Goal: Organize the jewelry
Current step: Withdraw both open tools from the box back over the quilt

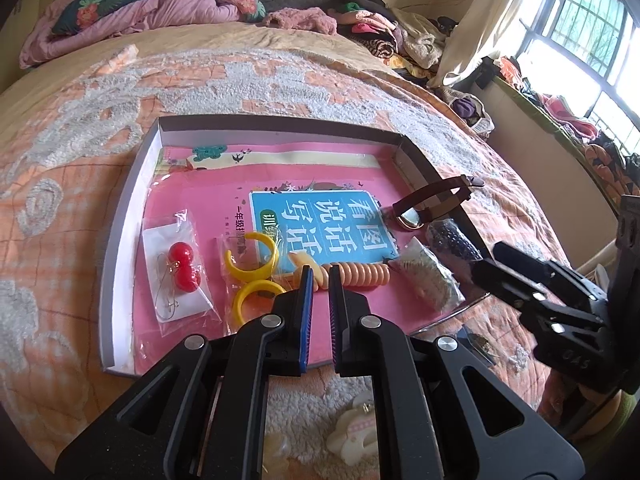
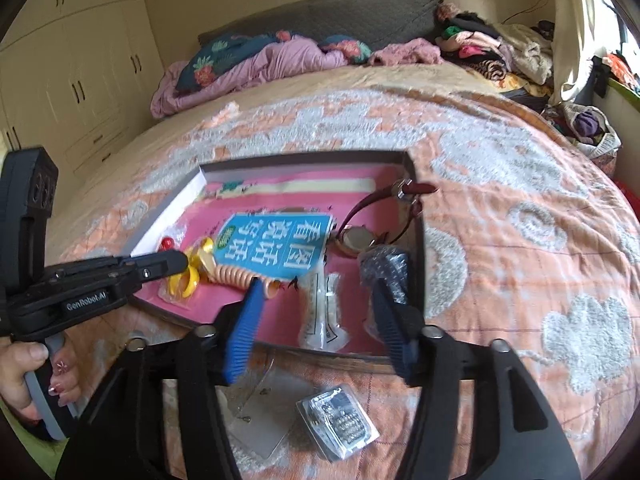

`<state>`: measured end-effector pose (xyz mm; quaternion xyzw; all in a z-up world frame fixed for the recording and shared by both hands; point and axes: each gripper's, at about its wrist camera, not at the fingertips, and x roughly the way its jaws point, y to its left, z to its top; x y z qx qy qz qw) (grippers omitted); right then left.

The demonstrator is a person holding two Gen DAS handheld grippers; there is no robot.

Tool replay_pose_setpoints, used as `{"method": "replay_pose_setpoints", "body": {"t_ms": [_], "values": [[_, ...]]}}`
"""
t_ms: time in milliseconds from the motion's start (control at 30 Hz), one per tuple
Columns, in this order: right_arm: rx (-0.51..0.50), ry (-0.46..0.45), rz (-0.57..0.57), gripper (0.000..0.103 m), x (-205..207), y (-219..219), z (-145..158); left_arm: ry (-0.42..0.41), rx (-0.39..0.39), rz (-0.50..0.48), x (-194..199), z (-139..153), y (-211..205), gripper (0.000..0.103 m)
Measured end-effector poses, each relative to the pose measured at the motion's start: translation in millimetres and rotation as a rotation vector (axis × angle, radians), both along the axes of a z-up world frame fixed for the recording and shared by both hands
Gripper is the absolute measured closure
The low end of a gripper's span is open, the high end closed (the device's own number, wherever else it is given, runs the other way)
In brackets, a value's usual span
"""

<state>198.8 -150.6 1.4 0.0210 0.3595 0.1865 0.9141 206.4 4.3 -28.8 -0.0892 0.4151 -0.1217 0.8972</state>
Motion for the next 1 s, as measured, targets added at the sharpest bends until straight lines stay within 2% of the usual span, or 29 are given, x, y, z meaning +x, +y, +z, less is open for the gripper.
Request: {"method": "replay_pose_setpoints", "body": {"t_ms": [33, 100, 233, 300, 433, 500, 567, 667, 1000], "values": [[0.004, -0.011, -0.007, 0.034, -2.9, -2.2, 3.8, -0.003, 0.0, 0.0, -1.8, 2.2, -0.4, 0.099], [0.013, -0.033, -0.025, 0.025, -8.3, -6.1, 11.0, -0.01, -0.002, 0.003, -4.9, 6.2, -0.8, 0.087], [0.037, -0.067, -0.041, 0.018, -17.0, -15.7, 25.9, -0.029, -0.002, 0.015, -12.7, 16.6, 0.3, 0.071], [0.042, -0.08, -0.047, 0.016, -21.2, -18.8, 30.9, -0.039, 0.0, 0.029, -17.5, 22.5, 0.6, 0.049], [0.055, -0.096, -0.055, 0.013, -29.9, -25.5, 38.9, -0.065, -0.005, 0.04, -26.6, 34.0, 1.5, 0.04], [0.057, -0.103, -0.059, 0.012, -33.6, -27.2, 42.0, -0.076, -0.004, 0.05, -31.3, 39.3, 2.1, 0.031], [0.062, -0.114, -0.062, 0.011, -38.6, -29.2, 45.6, -0.082, -0.002, 0.057, -34.4, 42.5, 2.8, 0.026], [0.066, -0.122, -0.062, 0.009, -43.4, -30.1, 49.3, -0.095, 0.009, 0.072, -40.9, 47.6, 3.4, 0.012], [0.072, -0.15, -0.054, 0.007, -61.7, -32.8, 60.9, -0.117, 0.012, 0.085, -60.2, 57.6, 7.4, 0.01]]}}
